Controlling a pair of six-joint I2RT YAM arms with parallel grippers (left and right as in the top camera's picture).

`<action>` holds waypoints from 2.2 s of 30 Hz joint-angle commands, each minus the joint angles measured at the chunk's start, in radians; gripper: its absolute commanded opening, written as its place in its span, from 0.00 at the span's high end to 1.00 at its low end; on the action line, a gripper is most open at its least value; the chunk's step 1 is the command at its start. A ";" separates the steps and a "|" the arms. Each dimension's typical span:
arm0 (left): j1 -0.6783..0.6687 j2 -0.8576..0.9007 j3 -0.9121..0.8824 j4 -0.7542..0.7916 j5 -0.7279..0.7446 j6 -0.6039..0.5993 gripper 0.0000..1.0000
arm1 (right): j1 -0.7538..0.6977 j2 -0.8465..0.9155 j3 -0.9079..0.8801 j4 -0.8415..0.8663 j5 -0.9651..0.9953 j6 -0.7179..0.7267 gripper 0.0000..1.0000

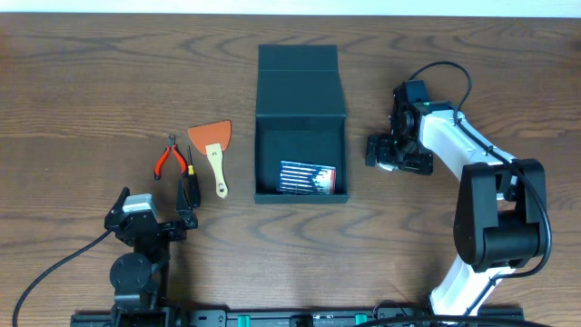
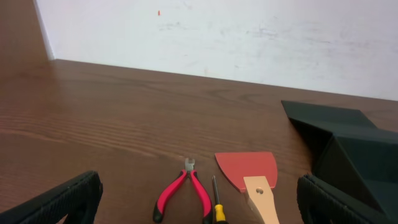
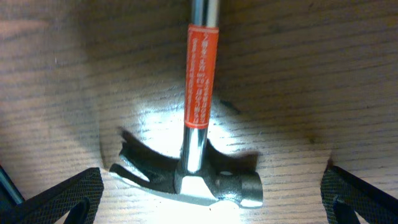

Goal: Pack container
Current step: 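Close the right gripper on the hammer head near the handle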

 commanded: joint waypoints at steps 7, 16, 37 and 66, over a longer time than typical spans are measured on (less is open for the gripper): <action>0.005 -0.006 -0.031 -0.017 -0.004 0.013 0.01 | -0.009 0.012 0.000 0.047 -0.016 0.090 0.03; 0.005 -0.006 -0.030 -0.017 -0.004 0.013 0.01 | -0.009 0.012 0.000 0.036 -0.016 0.090 0.16; 0.005 -0.006 -0.030 -0.017 -0.004 0.013 0.01 | -0.009 0.012 0.000 0.029 -0.021 0.067 0.23; 0.005 -0.006 -0.031 -0.017 -0.004 0.013 0.02 | -0.009 0.012 0.000 0.013 -0.046 0.044 0.71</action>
